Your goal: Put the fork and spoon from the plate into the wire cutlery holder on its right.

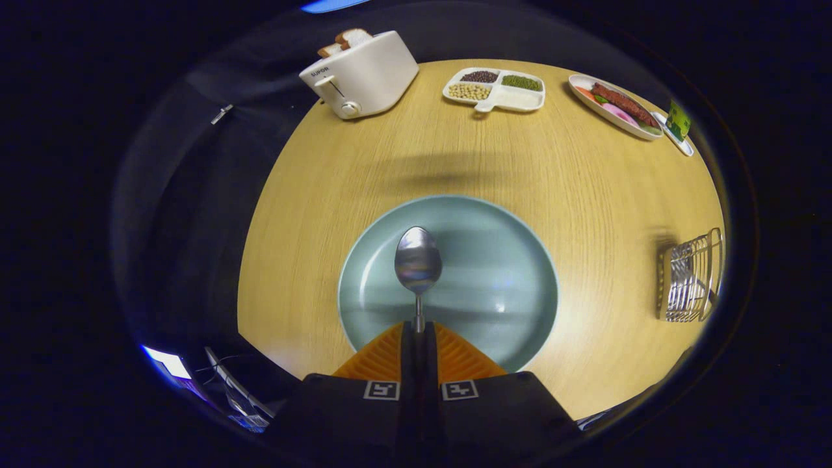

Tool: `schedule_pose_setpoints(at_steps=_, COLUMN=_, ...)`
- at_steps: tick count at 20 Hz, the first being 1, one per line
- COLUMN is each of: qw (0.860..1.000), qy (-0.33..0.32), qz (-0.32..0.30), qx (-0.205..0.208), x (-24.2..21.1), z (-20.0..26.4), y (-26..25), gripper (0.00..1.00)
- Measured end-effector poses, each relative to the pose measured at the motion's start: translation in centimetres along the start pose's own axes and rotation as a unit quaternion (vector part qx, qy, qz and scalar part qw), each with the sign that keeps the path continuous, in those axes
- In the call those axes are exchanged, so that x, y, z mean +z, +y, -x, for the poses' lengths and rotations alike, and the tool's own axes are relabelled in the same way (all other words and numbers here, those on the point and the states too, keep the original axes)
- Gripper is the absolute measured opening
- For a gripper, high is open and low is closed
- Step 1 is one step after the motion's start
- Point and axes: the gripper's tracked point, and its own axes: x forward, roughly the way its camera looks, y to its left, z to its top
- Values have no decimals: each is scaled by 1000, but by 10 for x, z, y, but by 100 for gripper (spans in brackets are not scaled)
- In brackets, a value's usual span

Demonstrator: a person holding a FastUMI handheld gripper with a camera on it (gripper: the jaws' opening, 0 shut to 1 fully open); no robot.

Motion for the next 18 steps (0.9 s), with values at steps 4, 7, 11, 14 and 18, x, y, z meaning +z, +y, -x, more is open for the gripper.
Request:
schedule_pose_setpoints(at_steps=4, qw=999, qy=-23, qz=15, qx=23, x=14, z=53, y=-16, gripper=9)
schedule_pose_setpoints(at_steps=7, qw=999, qy=-24, qz=36, qx=32, x=18, z=102, y=-45, gripper=9)
schedule_pose_setpoints(at_steps=11, qw=998, qy=9, qz=65, qx=0, x=13, z=161, y=-123, gripper=9)
schedule_pose_setpoints(at_steps=14, qw=993, qy=49, qz=94, qx=-47, x=6, z=192, y=-186, gripper=9)
schedule_pose_setpoints(at_steps=18, qw=982, qy=117, qz=118, qx=-88, x=-5, z=205, y=-242, gripper=8)
